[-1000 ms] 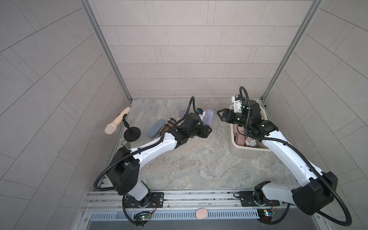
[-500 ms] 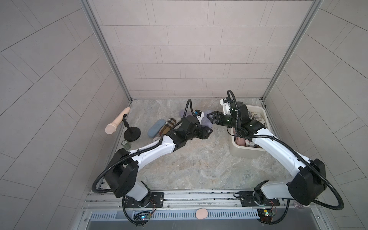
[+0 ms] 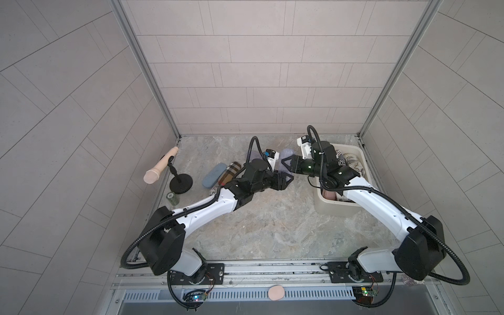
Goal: Put the glasses cases into the storage boxes
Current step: Pick up the glasses case at the center of the board.
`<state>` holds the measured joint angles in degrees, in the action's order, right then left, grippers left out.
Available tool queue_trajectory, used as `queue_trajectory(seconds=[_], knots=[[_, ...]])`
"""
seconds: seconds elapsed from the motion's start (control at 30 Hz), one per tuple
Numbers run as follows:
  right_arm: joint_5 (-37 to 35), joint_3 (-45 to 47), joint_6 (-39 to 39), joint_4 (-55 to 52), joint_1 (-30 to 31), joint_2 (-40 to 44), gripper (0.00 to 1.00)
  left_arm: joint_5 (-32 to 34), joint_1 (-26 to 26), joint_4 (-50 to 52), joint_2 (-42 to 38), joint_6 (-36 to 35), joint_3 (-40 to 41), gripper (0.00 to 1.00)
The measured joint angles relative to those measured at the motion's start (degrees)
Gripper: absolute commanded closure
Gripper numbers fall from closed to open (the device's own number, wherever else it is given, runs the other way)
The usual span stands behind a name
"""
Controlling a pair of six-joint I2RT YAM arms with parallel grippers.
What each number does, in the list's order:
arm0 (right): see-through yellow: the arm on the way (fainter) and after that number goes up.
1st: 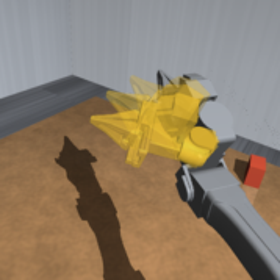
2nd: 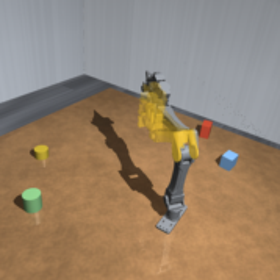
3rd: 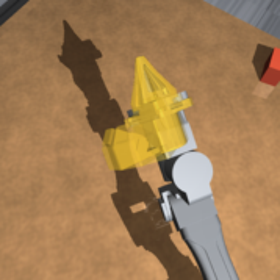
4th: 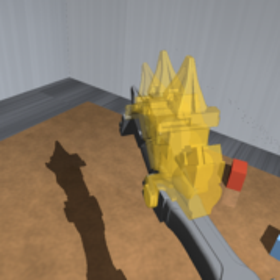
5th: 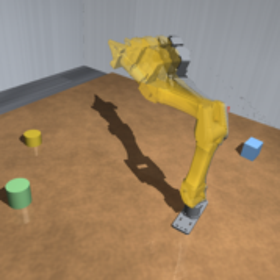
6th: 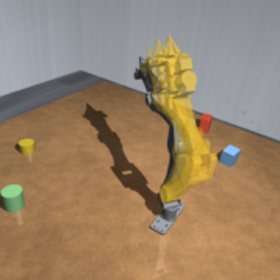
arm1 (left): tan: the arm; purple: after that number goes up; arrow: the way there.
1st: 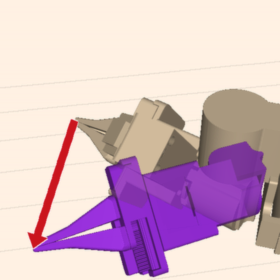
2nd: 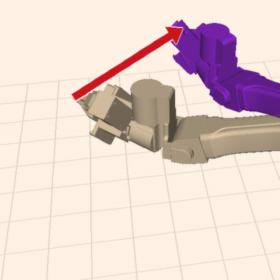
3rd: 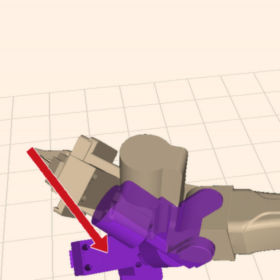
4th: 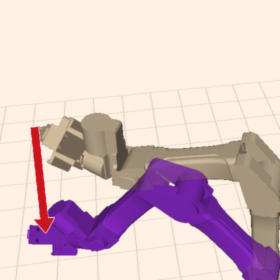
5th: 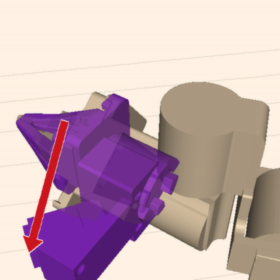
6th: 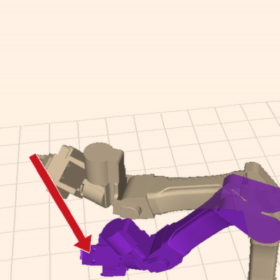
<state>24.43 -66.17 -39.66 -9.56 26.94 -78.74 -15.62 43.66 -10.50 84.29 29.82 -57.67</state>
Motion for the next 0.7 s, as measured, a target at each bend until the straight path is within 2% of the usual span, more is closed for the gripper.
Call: queue_trajectory(seconds=[0.1,0.13,0.17,0.2,0.5,0.7], knots=[[-0.3,-0.1,0.2,0.0,0.1,0.0,0.76,-1.0,-0.1,-0.1,0.0,-0.2,0.0,0.22],[-0.4,-0.1,0.2,0.0,0.2,0.0,0.77,-1.2,-0.1,-0.2,0.0,-0.5,0.0,0.19],[-0.8,-0.2,0.2,-0.1,0.5,0.0,0.77,-1.5,0.0,-0.3,0.0,-0.7,0.0,0.08],[-1.3,-0.2,0.2,-0.5,0.7,0.1,0.78,-1.9,0.0,-0.3,-0.2,-1.4,0.0,0.01],[-8.4,-7.8,4.2,-7.6,0.7,0.3,0.79,-0.7,0.3,-2.4,-6.9,-5.6,1.5,0.00],[-14.5,-12.9,7.7,-10.4,-1.2,0.5,0.79,1.2,0.3,-4.1,-7.2,-6.3,2.7,0.00]])
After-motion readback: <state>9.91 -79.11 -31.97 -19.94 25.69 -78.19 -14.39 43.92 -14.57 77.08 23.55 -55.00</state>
